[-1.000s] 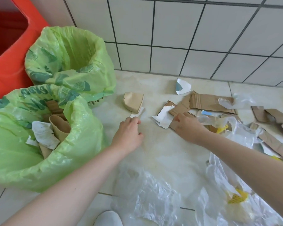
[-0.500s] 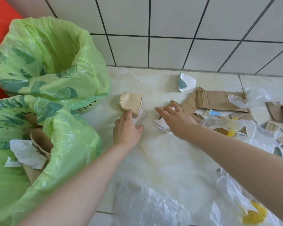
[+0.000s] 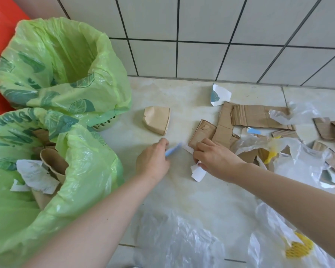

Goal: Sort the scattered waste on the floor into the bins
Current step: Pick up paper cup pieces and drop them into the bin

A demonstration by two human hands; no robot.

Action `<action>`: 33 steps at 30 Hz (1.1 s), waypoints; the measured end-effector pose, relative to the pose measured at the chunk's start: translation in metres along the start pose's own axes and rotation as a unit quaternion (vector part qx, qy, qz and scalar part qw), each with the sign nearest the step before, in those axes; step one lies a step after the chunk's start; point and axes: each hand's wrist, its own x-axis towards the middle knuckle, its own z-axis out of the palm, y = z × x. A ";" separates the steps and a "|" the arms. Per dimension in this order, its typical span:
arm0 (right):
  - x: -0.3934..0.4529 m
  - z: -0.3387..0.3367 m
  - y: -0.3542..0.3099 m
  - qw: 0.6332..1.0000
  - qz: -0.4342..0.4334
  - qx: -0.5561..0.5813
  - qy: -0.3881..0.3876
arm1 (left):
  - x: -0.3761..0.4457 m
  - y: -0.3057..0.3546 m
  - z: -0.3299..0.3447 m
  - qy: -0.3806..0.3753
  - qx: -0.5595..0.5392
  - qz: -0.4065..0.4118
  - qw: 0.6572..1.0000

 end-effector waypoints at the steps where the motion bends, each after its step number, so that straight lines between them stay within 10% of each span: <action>1: -0.001 0.000 -0.002 1.000 -0.008 0.000 -0.006 | -0.001 0.002 -0.004 0.025 -0.006 0.002 1.000; 14: 0.049 -0.011 -0.001 0.984 -0.024 -0.130 -0.116 | 0.070 0.009 -0.037 0.126 -0.252 -0.101 0.954; 33: 0.076 -0.016 0.001 0.987 -0.002 -0.075 -0.145 | 0.101 -0.009 -0.022 0.025 -0.057 -0.091 0.994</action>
